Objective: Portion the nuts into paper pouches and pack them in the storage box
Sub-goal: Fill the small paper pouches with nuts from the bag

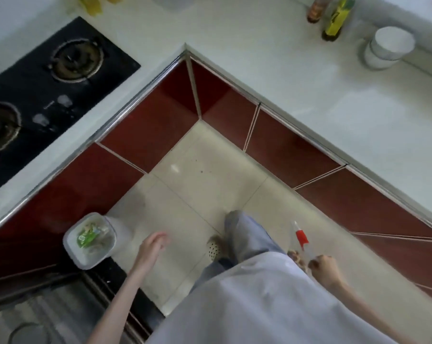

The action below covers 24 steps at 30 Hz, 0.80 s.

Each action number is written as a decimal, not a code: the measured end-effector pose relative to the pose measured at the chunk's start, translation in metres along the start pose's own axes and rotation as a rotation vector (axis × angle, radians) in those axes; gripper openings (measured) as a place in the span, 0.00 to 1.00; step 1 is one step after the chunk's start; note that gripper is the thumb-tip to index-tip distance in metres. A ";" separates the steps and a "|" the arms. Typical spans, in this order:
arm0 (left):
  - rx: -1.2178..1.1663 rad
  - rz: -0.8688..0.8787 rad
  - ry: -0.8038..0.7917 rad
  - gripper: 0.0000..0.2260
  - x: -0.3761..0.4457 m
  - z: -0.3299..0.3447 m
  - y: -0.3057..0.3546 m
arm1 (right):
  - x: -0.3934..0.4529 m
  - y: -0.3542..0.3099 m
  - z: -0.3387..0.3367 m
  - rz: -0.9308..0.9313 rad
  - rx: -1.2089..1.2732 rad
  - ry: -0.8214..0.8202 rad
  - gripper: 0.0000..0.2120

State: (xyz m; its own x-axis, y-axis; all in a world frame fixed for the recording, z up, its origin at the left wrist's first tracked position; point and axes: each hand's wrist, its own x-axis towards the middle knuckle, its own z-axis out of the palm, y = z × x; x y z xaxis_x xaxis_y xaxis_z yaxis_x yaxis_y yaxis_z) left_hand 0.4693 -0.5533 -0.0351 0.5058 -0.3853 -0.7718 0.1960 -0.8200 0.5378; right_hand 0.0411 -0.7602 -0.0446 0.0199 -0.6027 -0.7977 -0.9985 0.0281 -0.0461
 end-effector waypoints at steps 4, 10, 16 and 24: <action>0.076 0.001 -0.074 0.08 0.047 0.003 0.063 | 0.020 -0.042 -0.024 0.001 0.040 0.041 0.11; 0.231 0.211 -0.129 0.09 0.111 0.021 0.200 | 0.068 -0.125 -0.106 -0.050 0.223 0.134 0.11; 0.348 0.402 -0.281 0.10 0.141 0.073 0.348 | 0.090 -0.205 -0.214 -0.213 0.375 0.311 0.14; 0.342 0.619 -0.498 0.05 0.145 0.176 0.528 | 0.121 -0.271 -0.348 -0.327 0.546 0.509 0.16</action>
State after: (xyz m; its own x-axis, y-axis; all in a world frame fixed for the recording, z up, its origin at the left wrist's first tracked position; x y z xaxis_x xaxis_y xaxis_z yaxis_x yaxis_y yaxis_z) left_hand 0.4987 -1.1163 0.0773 -0.0043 -0.8797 -0.4756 -0.2976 -0.4529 0.8404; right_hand 0.2964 -1.1184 0.0804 0.1496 -0.9327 -0.3282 -0.7784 0.0936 -0.6207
